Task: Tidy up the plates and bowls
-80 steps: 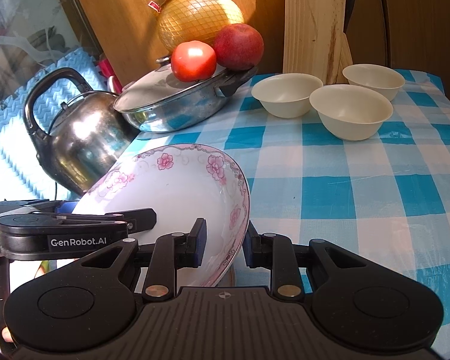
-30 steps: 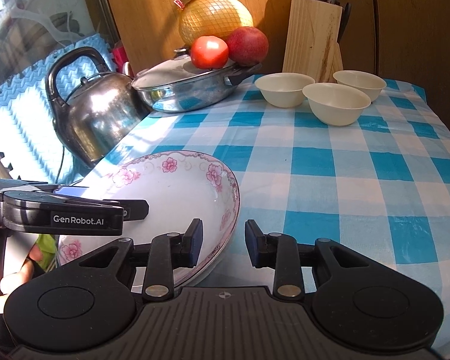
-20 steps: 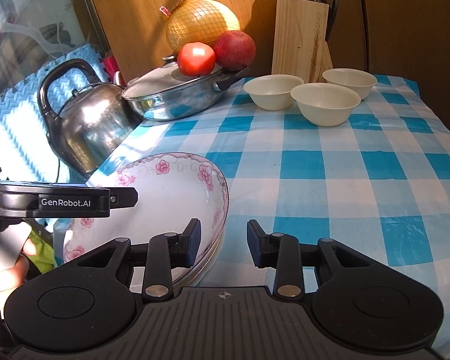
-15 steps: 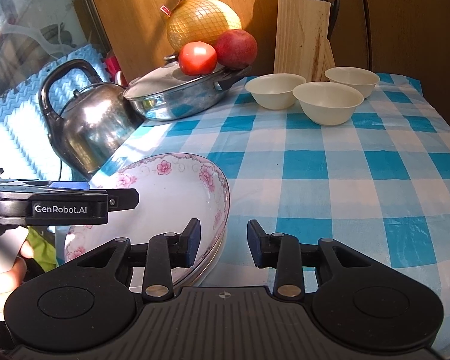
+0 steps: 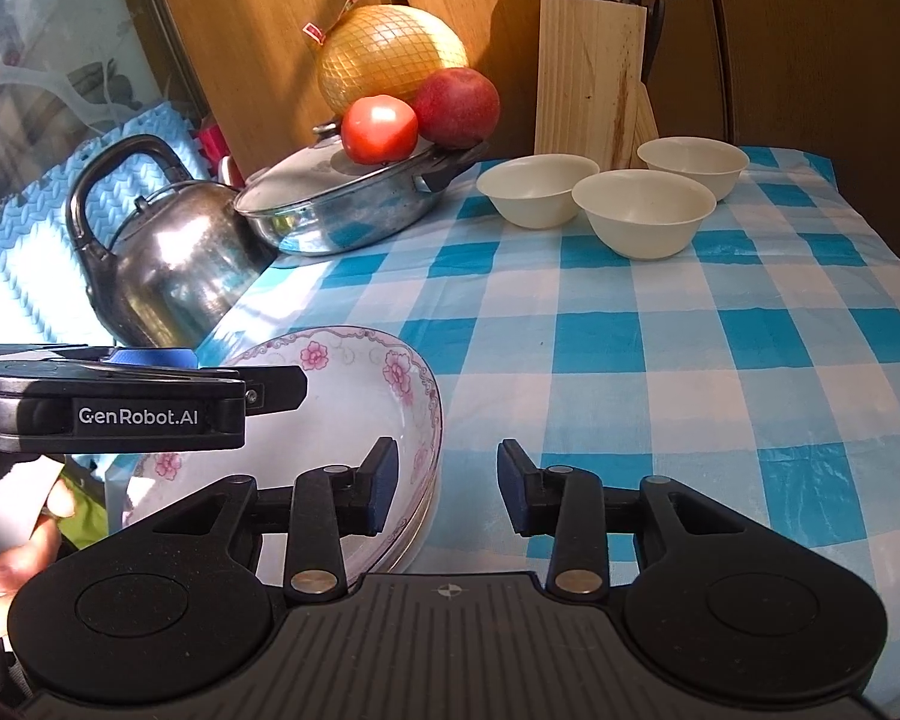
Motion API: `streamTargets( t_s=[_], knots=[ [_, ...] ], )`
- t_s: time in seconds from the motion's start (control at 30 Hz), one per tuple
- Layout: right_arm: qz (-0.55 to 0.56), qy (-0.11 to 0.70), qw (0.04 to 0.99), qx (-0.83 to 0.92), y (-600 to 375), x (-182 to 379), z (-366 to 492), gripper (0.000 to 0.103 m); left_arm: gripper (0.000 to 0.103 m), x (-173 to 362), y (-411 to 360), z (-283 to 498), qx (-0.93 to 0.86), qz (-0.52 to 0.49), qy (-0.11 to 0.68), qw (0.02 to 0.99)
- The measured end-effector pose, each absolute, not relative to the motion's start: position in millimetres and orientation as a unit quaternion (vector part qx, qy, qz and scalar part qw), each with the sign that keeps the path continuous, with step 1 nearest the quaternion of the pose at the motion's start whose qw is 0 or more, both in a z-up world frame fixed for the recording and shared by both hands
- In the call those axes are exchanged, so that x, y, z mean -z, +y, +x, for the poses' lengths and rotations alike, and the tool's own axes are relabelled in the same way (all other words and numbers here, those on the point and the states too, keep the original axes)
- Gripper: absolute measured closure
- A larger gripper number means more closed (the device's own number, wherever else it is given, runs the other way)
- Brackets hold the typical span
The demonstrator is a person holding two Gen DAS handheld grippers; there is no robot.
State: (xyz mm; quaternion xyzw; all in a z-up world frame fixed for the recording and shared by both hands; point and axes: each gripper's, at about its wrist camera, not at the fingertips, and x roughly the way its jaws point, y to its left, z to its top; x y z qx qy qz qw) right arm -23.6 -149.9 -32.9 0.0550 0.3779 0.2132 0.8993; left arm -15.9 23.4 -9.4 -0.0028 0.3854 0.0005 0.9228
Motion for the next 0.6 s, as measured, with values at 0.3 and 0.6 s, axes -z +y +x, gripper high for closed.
streamTargets(
  t_s=[0.3, 0.6],
  knots=[
    [0.077, 0.374, 0.904, -0.194, -163.3, 31.4, -10.0, 0.053, 0.027, 12.0, 10.9, 0.0, 0.007, 0.002, 0.391, 0.920],
    [0.084, 0.358, 0.913, -0.180, -173.1, 23.4, 4.9, 0.052, 0.027, 9.2, -5.0, 16.0, 0.017, 0.020, 0.384, 0.923]
  ],
)
